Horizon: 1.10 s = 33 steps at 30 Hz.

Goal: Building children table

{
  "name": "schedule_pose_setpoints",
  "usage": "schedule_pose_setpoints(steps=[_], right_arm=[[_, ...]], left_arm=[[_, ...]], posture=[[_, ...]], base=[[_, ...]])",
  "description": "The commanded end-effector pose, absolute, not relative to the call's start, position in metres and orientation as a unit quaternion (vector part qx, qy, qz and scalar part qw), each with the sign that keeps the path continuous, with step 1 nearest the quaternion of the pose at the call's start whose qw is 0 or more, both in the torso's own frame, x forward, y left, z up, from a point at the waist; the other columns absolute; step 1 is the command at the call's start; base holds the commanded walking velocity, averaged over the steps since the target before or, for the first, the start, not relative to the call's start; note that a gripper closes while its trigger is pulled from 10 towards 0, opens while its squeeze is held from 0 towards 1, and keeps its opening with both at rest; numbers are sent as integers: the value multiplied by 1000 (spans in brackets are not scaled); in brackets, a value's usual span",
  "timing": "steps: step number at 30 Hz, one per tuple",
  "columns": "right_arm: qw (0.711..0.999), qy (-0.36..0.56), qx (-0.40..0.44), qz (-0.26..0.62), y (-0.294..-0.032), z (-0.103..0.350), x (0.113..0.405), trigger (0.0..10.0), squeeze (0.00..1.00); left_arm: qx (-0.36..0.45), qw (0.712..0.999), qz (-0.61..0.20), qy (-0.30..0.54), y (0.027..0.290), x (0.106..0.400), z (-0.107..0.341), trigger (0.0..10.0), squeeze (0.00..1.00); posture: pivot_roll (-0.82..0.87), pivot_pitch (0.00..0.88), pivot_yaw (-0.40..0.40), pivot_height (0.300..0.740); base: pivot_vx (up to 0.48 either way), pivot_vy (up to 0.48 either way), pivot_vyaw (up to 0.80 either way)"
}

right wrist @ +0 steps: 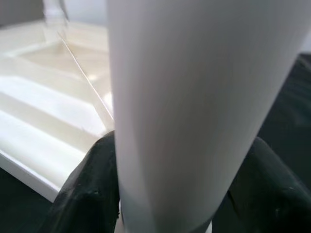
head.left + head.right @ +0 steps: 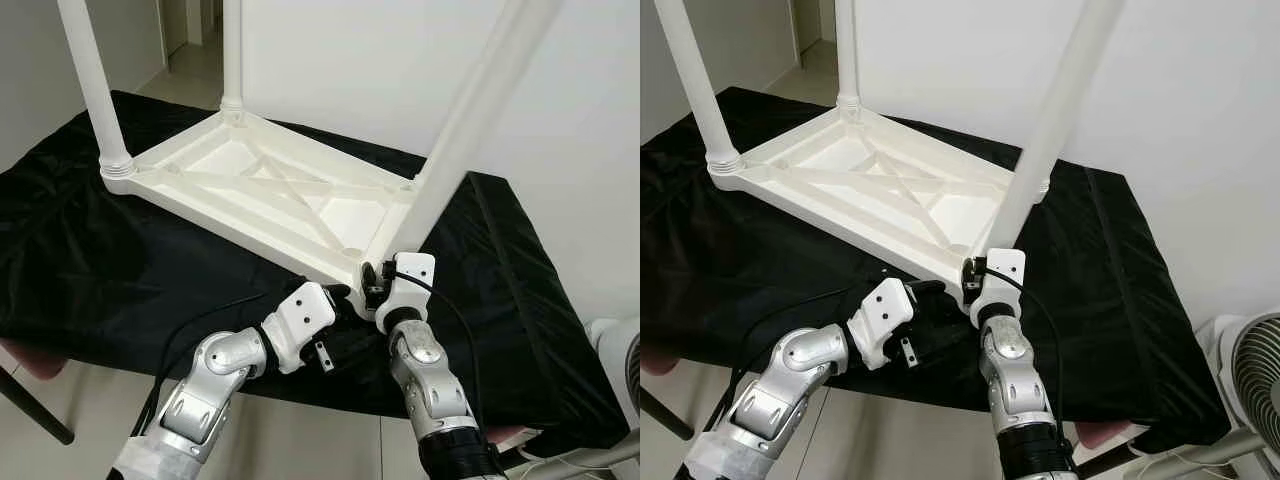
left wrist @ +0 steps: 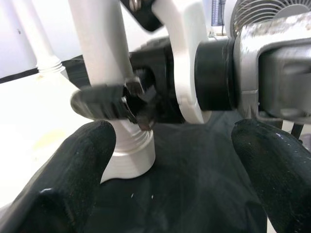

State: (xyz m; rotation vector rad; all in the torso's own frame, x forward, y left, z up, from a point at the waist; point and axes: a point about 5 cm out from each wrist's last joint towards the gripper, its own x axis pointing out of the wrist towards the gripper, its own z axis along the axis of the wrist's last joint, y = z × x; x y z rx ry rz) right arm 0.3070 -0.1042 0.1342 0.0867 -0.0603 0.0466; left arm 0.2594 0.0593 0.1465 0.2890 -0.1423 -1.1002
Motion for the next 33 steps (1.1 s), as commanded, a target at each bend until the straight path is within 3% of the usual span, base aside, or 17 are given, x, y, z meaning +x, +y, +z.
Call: schedule_pose_setpoints(steps=[1, 5, 9, 10, 11, 12, 15, 21, 33], right_arm=[[997, -38, 54, 30, -105, 134, 302, 10000, 1000], [995, -56, 63, 46, -108, 137, 299, 10000, 1000], [990, -41, 57, 126, -113, 130, 298, 10000, 1000], [987, -38, 43, 150, -118, 129, 299, 10000, 192], [987, -38, 43, 150, -118, 129, 299, 10000, 192], [985, -32, 33, 169, -125, 127, 301, 10000, 0], [979, -33, -13, 203, -140, 126, 307, 10000, 0], [967, -19, -29, 253, -147, 126, 315, 10000, 0], [942, 4, -65, 330, -130, 122, 336, 10000, 0]], left_arm=[[132, 844, -515, -66, 55, 258, 145, 10000, 0], [132, 845, -514, -67, 56, 258, 145, 10000, 0], [131, 846, -512, -66, 56, 257, 144, 10000, 0], [131, 847, -512, -66, 56, 257, 144, 10000, 0], [131, 847, -512, -66, 56, 257, 144, 10000, 0], [130, 847, -512, -66, 56, 257, 144, 10000, 0], [130, 846, -512, -66, 55, 257, 144, 10000, 0], [131, 847, -511, -67, 56, 259, 145, 10000, 0], [135, 847, -510, -70, 57, 260, 147, 10000, 0]], posture=[[5, 0, -164, 740], [8, 0, -170, 740], [9, 0, -172, 740], [8, 0, -172, 740], [8, 0, -172, 740], [7, 0, -172, 740], [7, 0, -169, 740], [11, 0, -164, 740], [19, 0, -157, 740]], base=[[0, 0, 0], [0, 0, 0], [0, 0, 0], [0, 0, 0], [0, 0, 0], [0, 0, 0], [0, 0, 0], [0, 0, 0], [0, 0, 0]])
